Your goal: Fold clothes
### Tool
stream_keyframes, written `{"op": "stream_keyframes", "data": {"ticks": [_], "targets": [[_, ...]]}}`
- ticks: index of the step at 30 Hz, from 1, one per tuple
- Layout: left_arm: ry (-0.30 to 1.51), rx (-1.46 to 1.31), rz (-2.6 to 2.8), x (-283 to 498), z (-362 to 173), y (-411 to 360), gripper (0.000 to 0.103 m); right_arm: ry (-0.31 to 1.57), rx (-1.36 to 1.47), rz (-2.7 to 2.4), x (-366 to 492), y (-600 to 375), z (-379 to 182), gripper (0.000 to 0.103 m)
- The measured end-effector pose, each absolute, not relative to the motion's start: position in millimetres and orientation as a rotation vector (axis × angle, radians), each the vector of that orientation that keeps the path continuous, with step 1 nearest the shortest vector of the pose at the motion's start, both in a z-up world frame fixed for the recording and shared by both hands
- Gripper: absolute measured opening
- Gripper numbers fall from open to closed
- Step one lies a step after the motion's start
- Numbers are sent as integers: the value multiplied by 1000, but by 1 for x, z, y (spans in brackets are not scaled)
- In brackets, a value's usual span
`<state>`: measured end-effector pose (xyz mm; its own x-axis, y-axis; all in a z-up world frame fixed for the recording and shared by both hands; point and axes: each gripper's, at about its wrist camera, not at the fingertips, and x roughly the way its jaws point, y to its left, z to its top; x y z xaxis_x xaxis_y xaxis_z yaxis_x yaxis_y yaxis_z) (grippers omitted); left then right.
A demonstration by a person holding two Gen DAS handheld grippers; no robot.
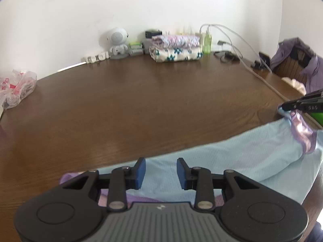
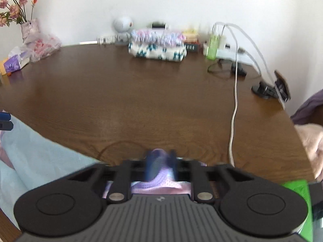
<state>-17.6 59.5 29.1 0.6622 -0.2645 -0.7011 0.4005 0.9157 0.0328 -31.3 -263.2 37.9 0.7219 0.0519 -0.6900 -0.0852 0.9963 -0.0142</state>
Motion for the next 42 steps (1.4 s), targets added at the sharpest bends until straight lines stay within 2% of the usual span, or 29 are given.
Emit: {"op": "stream_keyframes", "data": {"ticks": [6, 13, 15, 17, 18, 22, 24, 30, 32, 34, 37, 38, 40, 42], "targets": [[784, 178, -388, -18, 20, 60, 32, 615, -1, 53, -80, -285, 48, 2], [802, 190, -383, -18, 22, 57, 32, 527, 68, -13, -141, -299, 34, 4], [811, 196, -383, -16, 23, 56, 32, 530, 98, 0, -150, -302, 30, 10], [814, 209, -379, -16, 27, 56, 32, 524, 131, 14, -160, -307, 29, 37], [807, 212, -375, -17, 30, 55, 32, 508, 150, 23, -164, -310, 35, 39], [717, 203, -474, -26, 61, 35, 33, 593, 232, 72, -156, -329, 44, 38], [687, 201, -567, -29, 74, 6, 40, 601, 231, 86, -147, -335, 45, 38], [685, 299, -907, -55, 70, -117, 40, 723, -69, 192, -86, -321, 47, 37], [715, 323, -998, -63, 59, -145, 40, 744, -64, 218, -67, -318, 41, 25], [772, 321, -1026, -63, 44, -163, 40, 765, -63, 258, -54, -313, 36, 23], [858, 296, -969, -52, 28, -178, 38, 753, -68, 299, -54, -315, 46, 26], [869, 278, -955, -48, 26, -177, 38, 741, -55, 323, -56, -321, 53, 33], [877, 241, -939, -42, 25, -175, 38, 729, -42, 374, -58, -333, 66, 40], [868, 216, -941, -39, 27, -173, 40, 774, -120, 399, -46, -332, 69, 40]]}}
